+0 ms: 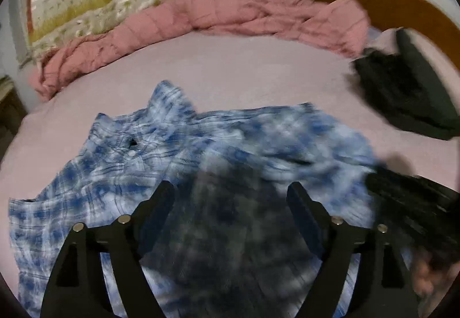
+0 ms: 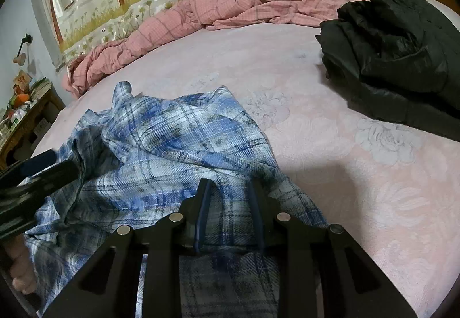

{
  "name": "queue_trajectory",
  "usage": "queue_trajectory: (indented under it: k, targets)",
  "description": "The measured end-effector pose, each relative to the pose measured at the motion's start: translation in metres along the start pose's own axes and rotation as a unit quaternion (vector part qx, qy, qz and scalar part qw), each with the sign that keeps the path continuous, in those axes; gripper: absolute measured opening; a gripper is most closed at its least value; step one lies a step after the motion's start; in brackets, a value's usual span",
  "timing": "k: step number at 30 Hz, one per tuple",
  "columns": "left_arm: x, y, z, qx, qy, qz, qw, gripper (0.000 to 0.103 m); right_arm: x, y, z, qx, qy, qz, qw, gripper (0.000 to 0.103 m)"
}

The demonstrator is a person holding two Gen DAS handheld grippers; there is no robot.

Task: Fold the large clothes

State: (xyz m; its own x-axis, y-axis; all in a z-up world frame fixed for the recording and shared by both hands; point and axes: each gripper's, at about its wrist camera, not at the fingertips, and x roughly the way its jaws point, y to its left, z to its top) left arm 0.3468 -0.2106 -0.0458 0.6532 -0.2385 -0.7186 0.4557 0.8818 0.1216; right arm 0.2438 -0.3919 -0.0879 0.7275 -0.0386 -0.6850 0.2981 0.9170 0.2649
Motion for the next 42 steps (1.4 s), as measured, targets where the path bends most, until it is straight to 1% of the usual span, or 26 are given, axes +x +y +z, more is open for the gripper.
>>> queue_trajectory:
  k: [2,4,5,6,7,8,9,10,11,13,15,19,22,25,26,27,29,30,32,33,35,36,37,39,41,42]
  targets:
    - [0.016,0.007,0.004,-0.018,0.021,0.059,0.9979,0.080,-0.002,0.000,-0.001,0.003,-0.002,0.004,1.000,0.029]
    - [0.018,0.020,0.005,-0.029,0.016,0.063,0.9974,0.081,-0.004,-0.001,-0.001,0.004,-0.006,0.009,1.000,0.029]
    - [0.014,0.028,0.005,-0.028,0.009,0.074,0.9968,0.076,-0.005,0.001,-0.001,0.003,-0.010,0.008,1.000,0.029]
    - [0.009,0.037,0.004,-0.029,0.003,0.091,0.9954,0.057,-0.008,0.003,-0.001,-0.001,-0.015,0.004,1.000,0.029]
    - [0.002,0.046,0.003,-0.029,-0.006,0.103,0.9942,0.041,-0.012,0.006,-0.001,-0.008,-0.024,-0.002,1.000,0.029]
    - [-0.005,0.055,0.001,-0.030,-0.009,0.103,0.9942,0.006,-0.018,0.011,-0.002,-0.020,-0.037,-0.006,0.999,0.029]
    - [-0.010,0.063,0.000,-0.032,-0.010,0.099,0.9945,0.001,-0.023,0.015,-0.004,-0.030,-0.047,-0.005,0.998,0.029]
    - [-0.018,0.074,-0.001,-0.040,-0.016,0.091,0.9950,0.001,-0.028,0.020,-0.005,-0.044,-0.058,0.000,0.997,0.029]
    - [-0.025,0.082,-0.003,-0.045,-0.022,0.092,0.9945,0.001,-0.031,0.023,-0.006,-0.051,-0.063,0.006,0.997,0.029]
    - [-0.042,0.098,-0.006,-0.048,-0.038,0.111,0.9919,0.001,-0.035,0.024,-0.007,-0.056,-0.069,0.014,0.996,0.030]
    - [-0.061,0.116,-0.006,-0.070,-0.053,0.118,0.9891,0.001,-0.035,0.021,-0.005,-0.048,-0.068,0.019,0.996,0.030]
    - [-0.083,0.150,-0.001,-0.103,-0.062,0.127,0.9845,0.001,-0.035,0.014,-0.001,-0.029,-0.060,0.026,0.997,0.030]
    - [-0.084,0.168,-0.002,-0.103,-0.044,0.129,0.9853,0.001,-0.041,0.017,0.011,-0.034,-0.066,0.024,0.997,0.030]
    - [-0.083,0.180,-0.008,-0.111,-0.031,0.126,0.9853,0.001,-0.059,0.026,0.036,-0.048,-0.066,0.001,0.997,0.030]
    - [-0.081,0.184,-0.012,-0.116,-0.024,0.120,0.9857,0.001,-0.069,0.028,0.046,-0.046,-0.077,-0.003,0.996,0.032]
    - [-0.080,0.189,-0.016,-0.125,-0.019,0.109,0.9859,0.001,-0.078,0.030,0.058,-0.044,-0.092,-0.014,0.995,0.044]
    - [-0.081,0.198,-0.024,-0.149,-0.012,0.088,0.9848,0.001,-0.084,0.040,0.077,-0.057,-0.107,-0.044,0.992,0.063]
    - [-0.081,0.203,-0.028,-0.161,-0.012,0.081,0.9835,0.001,-0.082,0.048,0.086,-0.077,-0.111,-0.055,0.989,0.063]
    - [-0.081,0.208,-0.032,-0.182,-0.018,0.090,0.9791,0.002,-0.067,0.060,0.098,-0.088,-0.109,-0.077,0.987,0.063]
    - [-0.080,0.210,-0.034,-0.188,-0.018,0.097,0.9771,0.002,-0.055,0.064,0.103,-0.087,-0.098,-0.080,0.988,0.063]
    - [-0.083,0.214,-0.039,-0.199,-0.024,0.102,0.9744,0.001,-0.017,0.066,0.113,-0.076,-0.050,-0.064,0.994,0.063]
    - [-0.089,0.213,-0.042,-0.198,-0.029,0.097,0.9751,0.001,0.001,0.063,0.117,-0.064,-0.031,-0.061,0.996,0.062]
    - [-0.093,0.213,-0.045,-0.192,-0.033,0.092,0.9766,0.002,0.019,0.059,0.119,-0.054,-0.016,-0.060,0.997,0.060]
    - [-0.100,0.211,-0.053,-0.180,-0.040,0.094,0.9784,0.002,0.048,0.052,0.116,-0.055,0.009,-0.066,0.996,0.047]
    - [-0.094,0.214,-0.055,-0.176,-0.033,0.098,0.9790,0.002,0.067,0.042,0.107,-0.056,0.029,-0.080,0.995,0.041]
    - [-0.086,0.218,-0.056,-0.177,-0.026,0.099,0.9788,0.002,0.072,0.036,0.105,-0.053,0.036,-0.078,0.995,0.039]
